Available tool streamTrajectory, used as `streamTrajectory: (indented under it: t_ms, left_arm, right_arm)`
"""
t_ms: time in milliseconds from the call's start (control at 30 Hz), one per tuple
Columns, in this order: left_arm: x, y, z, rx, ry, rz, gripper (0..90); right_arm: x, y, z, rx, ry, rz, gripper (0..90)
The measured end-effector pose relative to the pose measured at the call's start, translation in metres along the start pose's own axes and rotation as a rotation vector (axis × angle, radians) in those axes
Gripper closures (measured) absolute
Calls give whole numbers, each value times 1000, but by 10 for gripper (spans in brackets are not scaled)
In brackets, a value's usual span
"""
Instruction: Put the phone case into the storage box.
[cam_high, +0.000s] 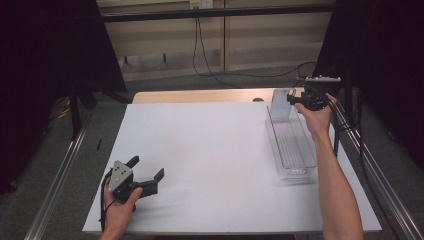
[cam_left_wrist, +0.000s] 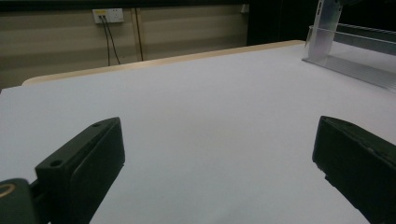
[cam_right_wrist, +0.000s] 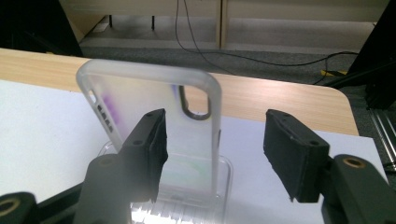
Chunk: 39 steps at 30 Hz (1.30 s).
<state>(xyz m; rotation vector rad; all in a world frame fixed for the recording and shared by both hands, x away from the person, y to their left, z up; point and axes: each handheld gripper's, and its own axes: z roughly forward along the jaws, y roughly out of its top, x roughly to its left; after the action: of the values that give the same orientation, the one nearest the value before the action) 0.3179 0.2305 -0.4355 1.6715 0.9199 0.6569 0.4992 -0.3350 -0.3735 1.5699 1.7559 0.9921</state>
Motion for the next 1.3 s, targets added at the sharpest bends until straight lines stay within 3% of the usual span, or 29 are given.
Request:
streamTrajectory:
  t_ms: [233, 333, 567, 667, 800, 1100, 1233, 1300]
  left_arm:
    - [0, 0, 1, 9, 3, 11, 25]
    - [0, 0, 1, 5, -1, -2, 25]
    - [0, 0, 1, 4, 0, -1, 25]
    - [0, 1, 2, -2, 4, -7, 25]
    - [0, 1, 5, 2, 5, -12, 25]
    - [0, 1, 4, 2, 3, -15, 26]
    - [1, 1, 4, 4, 7, -15, 29]
    - [2, 0, 5, 4, 12, -17, 29]
  right_arm:
    - [2, 1, -2, -9, -23, 2, 143]
    - [0, 0, -3, -19, -6, 1, 33]
    - [-3, 0, -9, -50, 39, 71, 51]
    - [-4, -1, -10, -57, 24, 98, 75]
    - [-5, -5, -13, -98, 52, 99, 76]
    - [-4, -8, -16, -98, -14, 102, 62]
    - [0, -10, -18, -132, -58, 77, 62]
    - [2, -12, -19, -152, -48, 76, 34]
